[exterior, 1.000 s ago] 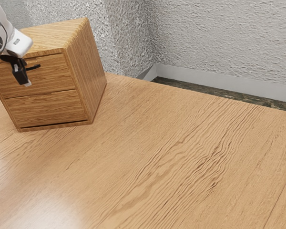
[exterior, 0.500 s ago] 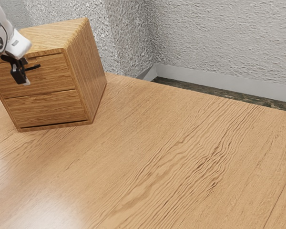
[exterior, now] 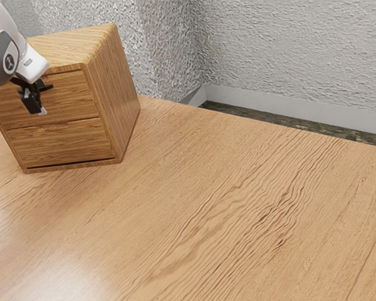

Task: Pull the drawer handle with one arm to open the drawer

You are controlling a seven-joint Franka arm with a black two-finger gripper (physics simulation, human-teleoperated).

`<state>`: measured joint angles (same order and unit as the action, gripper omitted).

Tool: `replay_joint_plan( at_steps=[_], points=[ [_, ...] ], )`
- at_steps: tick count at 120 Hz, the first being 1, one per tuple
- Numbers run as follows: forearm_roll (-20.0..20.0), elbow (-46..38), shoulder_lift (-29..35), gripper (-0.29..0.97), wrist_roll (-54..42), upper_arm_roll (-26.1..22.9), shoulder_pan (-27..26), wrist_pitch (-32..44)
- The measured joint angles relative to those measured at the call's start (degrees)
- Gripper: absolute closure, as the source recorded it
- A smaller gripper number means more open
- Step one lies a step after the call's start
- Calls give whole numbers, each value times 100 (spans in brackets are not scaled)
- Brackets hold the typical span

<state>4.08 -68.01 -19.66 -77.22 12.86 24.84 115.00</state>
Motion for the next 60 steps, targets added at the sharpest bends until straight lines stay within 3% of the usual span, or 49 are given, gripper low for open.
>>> replay_joint_plan(
  at_steps=[9,29,44,60],
  points=[
    [-30,-5,-23,-3,-10,10,-2,40],
    [-109,-70,-46,-22,-31,17,10,82],
    [-129,-178,-9,-28,-29,0,18,87],
    [-139,-285,104,-9,-26,4,41,89]
  ],
)
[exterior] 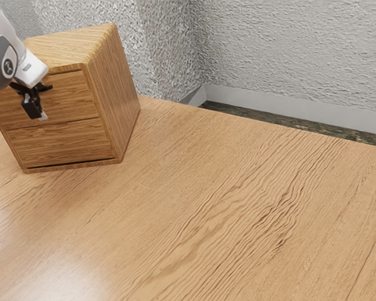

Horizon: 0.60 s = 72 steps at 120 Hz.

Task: Pull the drawer handle with one arm to open the drawer

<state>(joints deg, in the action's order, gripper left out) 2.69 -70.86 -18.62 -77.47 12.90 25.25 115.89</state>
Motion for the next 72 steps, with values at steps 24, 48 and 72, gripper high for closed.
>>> replay_joint_plan(
  at_steps=[24,48,72],
  points=[
    [3,-58,74,5,7,10,-13,19],
    [17,-468,422,9,36,2,-39,34],
    [52,-998,863,7,59,1,-79,28]
  ],
)
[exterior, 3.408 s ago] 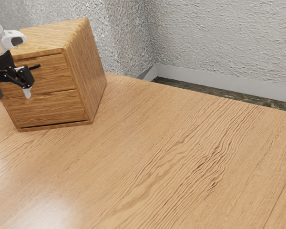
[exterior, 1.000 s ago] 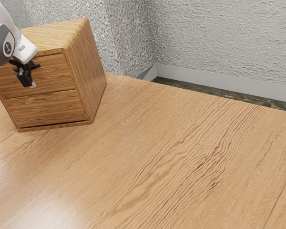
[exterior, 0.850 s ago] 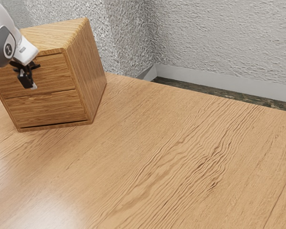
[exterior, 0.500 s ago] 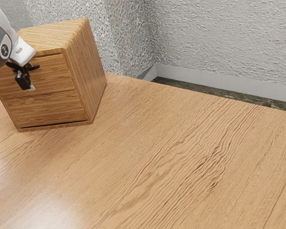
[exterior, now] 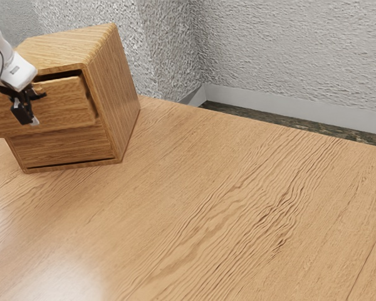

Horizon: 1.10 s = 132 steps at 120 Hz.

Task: Pull the drawer handle with one arm to open the drawer

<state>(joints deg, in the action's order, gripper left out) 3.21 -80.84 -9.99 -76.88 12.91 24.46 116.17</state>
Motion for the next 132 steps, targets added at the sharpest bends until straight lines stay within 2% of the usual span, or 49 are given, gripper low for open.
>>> replay_joint_plan(
  at_steps=[43,60,79,118,126,132],
  points=[
    [98,-844,676,-1,13,-21,-12,-10],
    [174,-1129,974,4,20,-114,42,-13],
    [226,-1482,1243,-1,29,-206,104,-18],
    [283,-2047,1900,18,46,-416,229,-67],
    [290,-2158,1987,10,50,-422,231,-72],
    [290,-2215,2050,14,54,-466,264,-82]
  ],
)
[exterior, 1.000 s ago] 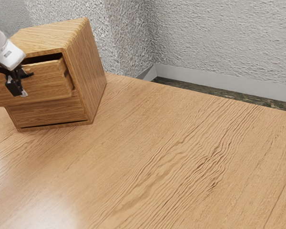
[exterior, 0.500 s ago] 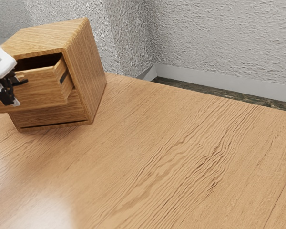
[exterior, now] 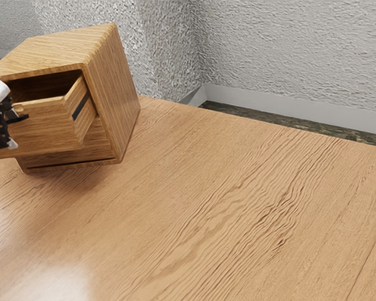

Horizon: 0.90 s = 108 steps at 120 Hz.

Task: Pull the drawer handle with one arm to open the drawer

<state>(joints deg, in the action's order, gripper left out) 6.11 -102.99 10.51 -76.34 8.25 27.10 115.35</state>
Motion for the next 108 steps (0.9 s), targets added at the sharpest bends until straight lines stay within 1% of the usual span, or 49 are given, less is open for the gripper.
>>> replay_joint_plan(
  at_steps=[11,19,28,37,42,43,47,56,64,77,85,89,91,99,102,108],
  points=[
    [-3,-122,122,24,13,-86,73,-2],
    [-4,-152,149,18,24,-107,97,2],
    [-4,-132,158,29,33,-119,109,11],
    [56,-74,156,50,43,-158,139,34],
    [177,-24,159,66,55,-207,150,55],
    [204,-17,159,72,58,-216,160,60],
    [374,14,163,88,75,-297,212,88],
    [687,68,177,60,109,-423,-104,112],
    [841,113,183,40,127,-504,-212,101],
    [955,271,240,22,163,-597,-234,64],
    [969,310,441,15,290,-844,-225,-154],
    [870,395,580,12,445,-979,-239,-426],
    [746,430,643,11,526,-1023,-242,-565],
    [-63,623,765,7,838,-1267,-235,-1134],
    [-255,746,782,6,959,-1533,-221,-1374],
    [-443,963,802,5,1269,-2063,-239,-1809]
  ],
)
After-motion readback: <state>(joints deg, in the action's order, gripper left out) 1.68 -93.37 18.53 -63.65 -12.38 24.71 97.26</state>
